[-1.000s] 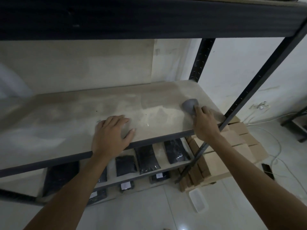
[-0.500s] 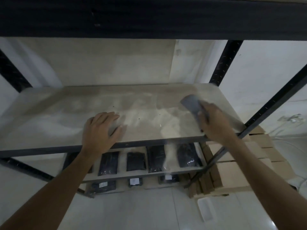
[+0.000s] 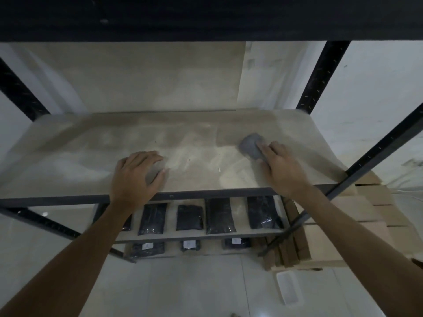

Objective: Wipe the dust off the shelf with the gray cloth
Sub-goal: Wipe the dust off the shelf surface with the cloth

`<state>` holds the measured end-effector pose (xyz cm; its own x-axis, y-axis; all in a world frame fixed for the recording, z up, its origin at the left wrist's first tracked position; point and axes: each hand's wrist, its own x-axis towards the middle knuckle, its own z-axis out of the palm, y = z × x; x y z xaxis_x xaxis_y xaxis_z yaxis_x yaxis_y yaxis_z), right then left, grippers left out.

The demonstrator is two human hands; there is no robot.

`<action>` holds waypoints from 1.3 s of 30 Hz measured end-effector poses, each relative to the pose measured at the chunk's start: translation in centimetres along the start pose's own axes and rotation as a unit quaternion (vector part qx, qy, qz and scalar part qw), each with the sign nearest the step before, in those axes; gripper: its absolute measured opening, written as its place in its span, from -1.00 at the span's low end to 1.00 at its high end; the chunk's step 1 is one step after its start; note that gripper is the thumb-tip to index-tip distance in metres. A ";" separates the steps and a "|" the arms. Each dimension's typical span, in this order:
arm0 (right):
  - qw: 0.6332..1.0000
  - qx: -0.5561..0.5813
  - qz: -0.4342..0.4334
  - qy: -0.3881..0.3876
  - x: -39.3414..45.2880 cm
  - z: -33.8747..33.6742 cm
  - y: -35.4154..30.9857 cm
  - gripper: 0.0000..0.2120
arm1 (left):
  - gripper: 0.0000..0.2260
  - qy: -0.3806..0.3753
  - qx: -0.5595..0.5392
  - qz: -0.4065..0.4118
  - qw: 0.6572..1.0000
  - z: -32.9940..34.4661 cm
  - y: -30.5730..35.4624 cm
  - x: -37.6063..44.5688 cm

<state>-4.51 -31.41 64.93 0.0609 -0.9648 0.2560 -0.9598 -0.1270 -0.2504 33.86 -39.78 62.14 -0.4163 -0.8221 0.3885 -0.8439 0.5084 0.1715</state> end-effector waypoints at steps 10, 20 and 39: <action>0.988 0.110 -0.102 -0.035 -0.4 -1.1 -2.7 -0.52 | -0.61 0.014 0.003 0.001 1.000 0.5 -0.4 0.0; 0.999 -0.005 0.034 -0.037 8.1 0.6 3.0 -0.51 | -0.60 0.031 0.007 -0.006 0.999 0.7 -0.4 0.1; 0.999 0.040 0.005 -0.030 10.0 -0.4 0.1 -0.51 | -0.59 0.037 -0.001 -0.016 0.999 0.2 0.0 -0.1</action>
<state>-4.15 -40.99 67.86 0.0692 -0.9779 0.1973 -0.9360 -0.1321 -0.3264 33.84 -39.78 61.89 -0.3633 -0.8170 0.4478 -0.8556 0.4828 0.1868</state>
